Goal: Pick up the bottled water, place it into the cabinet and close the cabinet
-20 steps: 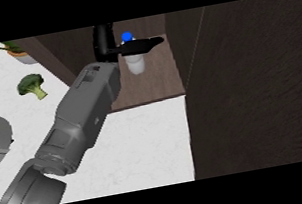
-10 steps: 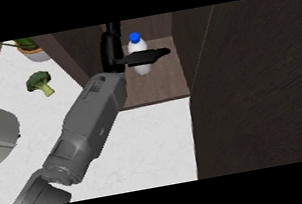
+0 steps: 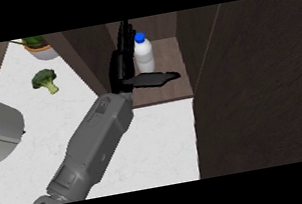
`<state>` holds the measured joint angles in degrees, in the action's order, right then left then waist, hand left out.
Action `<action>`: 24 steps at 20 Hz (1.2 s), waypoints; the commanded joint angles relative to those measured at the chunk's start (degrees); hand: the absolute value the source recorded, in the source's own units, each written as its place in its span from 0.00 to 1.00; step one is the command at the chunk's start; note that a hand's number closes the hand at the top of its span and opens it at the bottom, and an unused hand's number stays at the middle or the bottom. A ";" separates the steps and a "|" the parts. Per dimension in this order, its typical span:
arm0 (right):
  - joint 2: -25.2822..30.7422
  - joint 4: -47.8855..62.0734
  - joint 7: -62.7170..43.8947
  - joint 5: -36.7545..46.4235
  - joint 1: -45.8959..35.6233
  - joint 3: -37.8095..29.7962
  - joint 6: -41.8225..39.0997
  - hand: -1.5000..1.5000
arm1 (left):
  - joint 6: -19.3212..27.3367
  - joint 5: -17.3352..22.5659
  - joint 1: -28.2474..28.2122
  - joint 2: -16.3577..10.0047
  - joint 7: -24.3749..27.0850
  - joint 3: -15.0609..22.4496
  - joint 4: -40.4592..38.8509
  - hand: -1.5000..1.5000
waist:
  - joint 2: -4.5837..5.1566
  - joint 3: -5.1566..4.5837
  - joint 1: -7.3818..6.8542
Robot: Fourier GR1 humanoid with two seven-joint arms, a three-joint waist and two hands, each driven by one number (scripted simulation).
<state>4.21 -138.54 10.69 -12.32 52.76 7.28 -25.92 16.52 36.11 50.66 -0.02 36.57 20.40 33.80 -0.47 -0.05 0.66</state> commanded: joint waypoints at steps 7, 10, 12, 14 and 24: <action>-0.84 -7.12 0.28 4.34 4.62 2.14 1.05 0.00 | -2.61 -0.35 -18.71 -1.27 -1.65 9.36 25.06 0.00 | -0.28 0.01 -1.08; 1.81 -8.15 -2.70 0.39 2.75 -0.26 0.97 0.00 | -3.57 -0.77 -22.57 -3.52 -4.24 11.42 32.80 0.00 | 0.01 0.02 -1.31; 3.65 -4.29 1.84 1.87 1.52 -3.61 -1.60 0.00 | -4.75 0.42 -27.27 -7.21 -5.75 11.20 38.06 0.00 | -0.12 0.05 -1.54; 5.25 -6.45 1.67 3.56 3.39 -0.09 -4.28 0.00 | -0.73 -1.57 -29.62 -6.11 -7.70 14.41 43.11 1.00 | -0.26 0.05 -1.36; 13.84 -12.54 0.72 10.04 4.42 5.34 -12.85 1.00 | -3.85 1.72 -42.83 -18.20 -9.01 9.92 57.42 0.00 | -0.22 -0.02 -0.97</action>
<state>15.22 -141.21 13.26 -5.80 54.71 10.81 -35.98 12.40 36.51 11.52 -14.50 28.79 32.64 85.18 -0.58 -0.06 -0.74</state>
